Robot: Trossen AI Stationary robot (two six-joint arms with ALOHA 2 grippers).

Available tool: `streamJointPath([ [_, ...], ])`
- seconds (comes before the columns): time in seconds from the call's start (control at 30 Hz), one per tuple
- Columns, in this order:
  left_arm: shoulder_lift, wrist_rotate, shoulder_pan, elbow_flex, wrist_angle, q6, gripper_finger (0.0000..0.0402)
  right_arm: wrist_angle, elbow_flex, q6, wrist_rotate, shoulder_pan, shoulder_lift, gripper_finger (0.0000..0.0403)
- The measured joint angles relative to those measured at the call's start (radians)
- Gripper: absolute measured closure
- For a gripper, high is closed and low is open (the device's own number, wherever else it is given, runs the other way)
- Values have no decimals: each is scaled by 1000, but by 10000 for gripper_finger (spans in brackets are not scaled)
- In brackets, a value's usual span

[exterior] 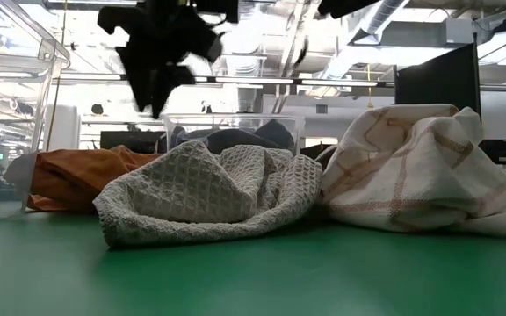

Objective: Sort towels by color in basket
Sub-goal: Put the top orange towel into the top transparent bin

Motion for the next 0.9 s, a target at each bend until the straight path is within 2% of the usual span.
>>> streamJointPath([
  [0.23, -1, -29, -92, -41, -13, 482, 233, 1, 0, 0, 0, 1, 0, 188],
  [0.6, -3, -114, -90, -207, 116, 775, 233, 13, 0, 0, -1, 6, 0, 188],
  [0.9, -2, -113, -71, -333, 201, 1066, 233, 15, 0, 0, -3, 7, 0, 188],
])
